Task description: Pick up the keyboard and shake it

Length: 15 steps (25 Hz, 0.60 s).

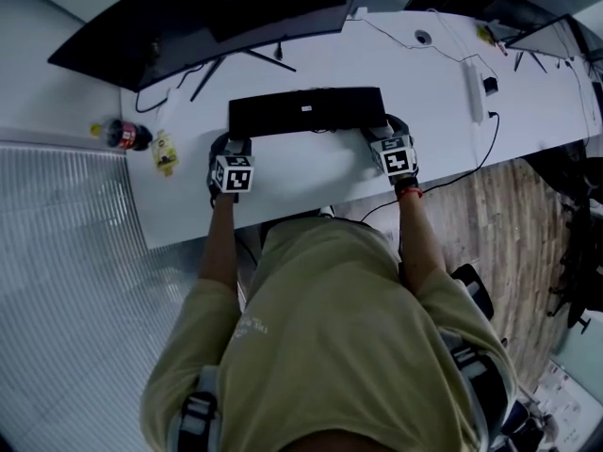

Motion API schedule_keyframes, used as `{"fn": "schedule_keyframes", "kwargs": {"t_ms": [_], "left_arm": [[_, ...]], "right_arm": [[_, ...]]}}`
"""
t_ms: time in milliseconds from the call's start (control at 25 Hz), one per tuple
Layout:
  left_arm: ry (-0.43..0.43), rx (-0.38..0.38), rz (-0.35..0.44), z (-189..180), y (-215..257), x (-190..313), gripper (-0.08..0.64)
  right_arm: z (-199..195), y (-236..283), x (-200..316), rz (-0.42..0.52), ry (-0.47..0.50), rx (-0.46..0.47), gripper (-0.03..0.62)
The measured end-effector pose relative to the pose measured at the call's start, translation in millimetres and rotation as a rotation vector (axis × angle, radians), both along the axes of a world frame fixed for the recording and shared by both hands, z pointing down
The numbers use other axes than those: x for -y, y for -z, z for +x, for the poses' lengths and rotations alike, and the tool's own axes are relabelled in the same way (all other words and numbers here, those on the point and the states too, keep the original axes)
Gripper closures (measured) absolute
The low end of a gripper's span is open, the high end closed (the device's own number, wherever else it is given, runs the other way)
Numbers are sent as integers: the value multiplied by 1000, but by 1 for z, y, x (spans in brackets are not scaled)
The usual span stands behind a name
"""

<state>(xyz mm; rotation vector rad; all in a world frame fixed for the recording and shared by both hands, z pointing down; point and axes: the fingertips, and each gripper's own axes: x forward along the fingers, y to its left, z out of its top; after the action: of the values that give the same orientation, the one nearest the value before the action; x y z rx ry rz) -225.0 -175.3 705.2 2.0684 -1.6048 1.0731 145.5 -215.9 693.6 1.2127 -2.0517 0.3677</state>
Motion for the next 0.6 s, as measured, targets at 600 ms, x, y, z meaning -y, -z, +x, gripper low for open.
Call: {"fn": "schedule_keyframes", "kwargs": {"t_ms": [600], "left_arm": [[20, -16, -31, 0, -12, -4, 321]], "right_arm": [[2, -13, -9, -81, -61, 85, 258]]}}
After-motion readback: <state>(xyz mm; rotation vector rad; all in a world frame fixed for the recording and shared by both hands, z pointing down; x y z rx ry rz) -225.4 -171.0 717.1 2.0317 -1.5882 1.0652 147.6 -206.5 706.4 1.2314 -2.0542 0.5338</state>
